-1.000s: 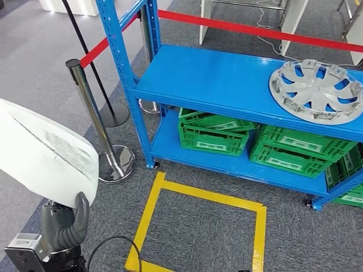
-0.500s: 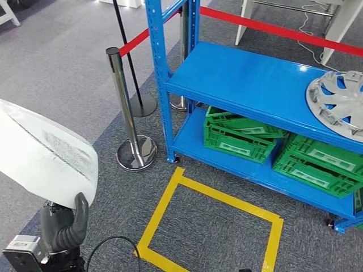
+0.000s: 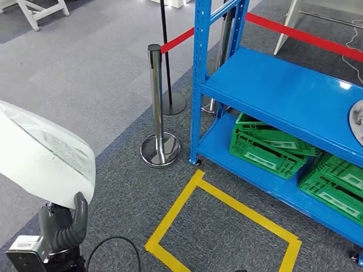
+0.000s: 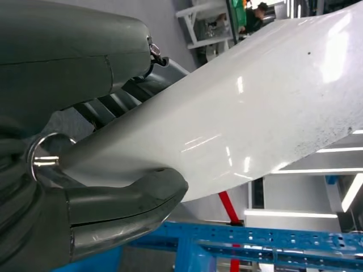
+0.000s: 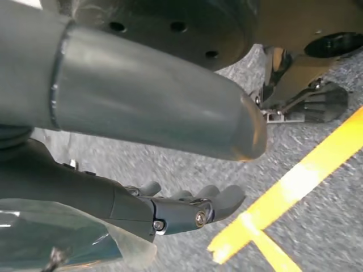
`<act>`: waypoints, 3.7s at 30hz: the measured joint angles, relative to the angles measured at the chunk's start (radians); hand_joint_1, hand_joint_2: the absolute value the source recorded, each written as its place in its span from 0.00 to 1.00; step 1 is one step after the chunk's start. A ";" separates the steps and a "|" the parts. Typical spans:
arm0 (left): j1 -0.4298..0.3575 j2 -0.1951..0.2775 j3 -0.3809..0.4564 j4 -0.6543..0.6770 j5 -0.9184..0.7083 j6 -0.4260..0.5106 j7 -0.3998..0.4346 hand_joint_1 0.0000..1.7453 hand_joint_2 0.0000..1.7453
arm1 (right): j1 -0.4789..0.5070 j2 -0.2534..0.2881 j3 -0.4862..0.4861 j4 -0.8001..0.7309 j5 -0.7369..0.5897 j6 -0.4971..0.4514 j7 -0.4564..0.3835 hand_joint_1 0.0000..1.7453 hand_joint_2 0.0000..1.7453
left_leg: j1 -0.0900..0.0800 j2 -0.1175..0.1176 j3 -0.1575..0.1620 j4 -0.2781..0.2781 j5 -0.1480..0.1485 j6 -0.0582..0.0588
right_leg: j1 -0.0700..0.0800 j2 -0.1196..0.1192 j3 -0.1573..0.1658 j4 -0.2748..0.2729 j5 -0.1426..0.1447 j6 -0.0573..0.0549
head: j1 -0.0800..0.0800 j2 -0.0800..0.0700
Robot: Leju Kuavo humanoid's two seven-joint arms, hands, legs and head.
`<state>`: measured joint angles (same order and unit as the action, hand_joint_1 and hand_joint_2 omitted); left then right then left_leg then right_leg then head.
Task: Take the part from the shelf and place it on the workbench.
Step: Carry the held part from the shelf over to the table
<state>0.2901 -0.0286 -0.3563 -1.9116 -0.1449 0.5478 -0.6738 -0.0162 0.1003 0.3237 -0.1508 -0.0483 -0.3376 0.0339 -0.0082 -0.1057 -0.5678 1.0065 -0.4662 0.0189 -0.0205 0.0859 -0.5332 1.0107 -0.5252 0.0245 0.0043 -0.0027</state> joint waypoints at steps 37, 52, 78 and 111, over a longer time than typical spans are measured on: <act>0.023 0.008 -0.007 0.022 -0.137 0.060 0.074 1.00 1.00 | 0.019 0.027 -0.039 0.000 -0.104 -0.091 -0.140 0.00 0.00 | 0.006 0.073 -0.095 0.192 -0.102 -0.040 | -0.002 -0.092 -0.004 0.005 0.006 -0.031 | -0.018 0.000; 0.070 0.014 0.027 -0.009 -0.131 0.087 0.081 1.00 1.00 | 0.005 0.039 -0.039 0.000 -0.060 -0.068 -0.133 0.00 0.00 | 0.003 0.122 0.003 -0.011 0.002 0.007 | 0.002 -0.114 -0.014 0.082 -0.082 0.006 | -0.015 0.000; 0.103 0.013 0.078 -0.025 -0.126 0.095 0.080 1.00 1.00 | -0.002 0.038 -0.012 0.000 -0.027 -0.051 -0.123 0.00 0.00 | -0.015 0.167 -0.017 0.021 -0.007 -0.006 | 0.010 -0.215 0.034 0.007 -0.036 -0.002 | -0.031 0.000; 0.094 -0.031 0.122 -0.030 -0.084 0.028 0.058 1.00 1.00 | -0.005 0.040 0.052 -0.001 0.031 -0.044 -0.102 0.00 0.00 | -0.006 0.139 -0.008 0.008 0.002 0.006 | 0.009 -0.174 0.020 0.042 -0.062 0.007 | -0.025 0.000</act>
<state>0.3845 -0.0597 -0.2344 -1.9420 -0.2293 0.5758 -0.6158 -0.0208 0.1408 0.3756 -0.1515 -0.0170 -0.3814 -0.0678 -0.0138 0.0330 -0.5763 1.0147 -0.4645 0.0253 -0.0118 -0.0886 -0.5128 1.0531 -0.5871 0.0317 -0.0205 -0.0027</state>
